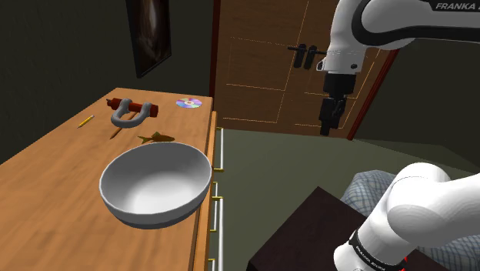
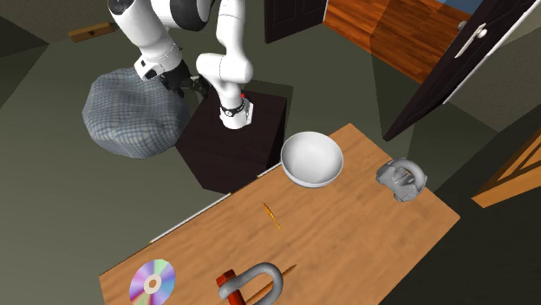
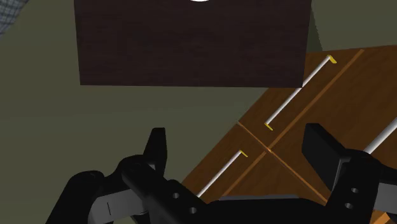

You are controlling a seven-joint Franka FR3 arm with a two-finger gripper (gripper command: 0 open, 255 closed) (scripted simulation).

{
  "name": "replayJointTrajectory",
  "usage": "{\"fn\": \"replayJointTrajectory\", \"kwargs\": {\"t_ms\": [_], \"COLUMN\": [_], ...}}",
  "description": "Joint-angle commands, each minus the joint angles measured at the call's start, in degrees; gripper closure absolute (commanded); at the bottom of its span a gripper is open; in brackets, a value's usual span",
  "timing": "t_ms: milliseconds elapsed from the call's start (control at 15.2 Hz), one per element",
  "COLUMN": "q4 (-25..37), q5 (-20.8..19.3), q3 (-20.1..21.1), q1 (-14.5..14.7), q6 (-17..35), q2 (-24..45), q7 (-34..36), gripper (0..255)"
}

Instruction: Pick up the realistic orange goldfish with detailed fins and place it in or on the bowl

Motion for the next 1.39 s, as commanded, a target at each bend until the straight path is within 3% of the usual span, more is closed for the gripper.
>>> {"fn": "replayJointTrajectory", "kwargs": {"t_ms": [0,660,1320], "q4": [0.00,2.72,10.84], "q5": [0.00,5.35,9.80], "q3": [0.00,2.77,6.02], "q1": [0.00,6.62,12.41], "q6": [0.00,18.63,32.90], "q2": [0.00,13.28,27.37], "q7": [0.00,-5.16,-10.99], "gripper": [0,0,0]}}
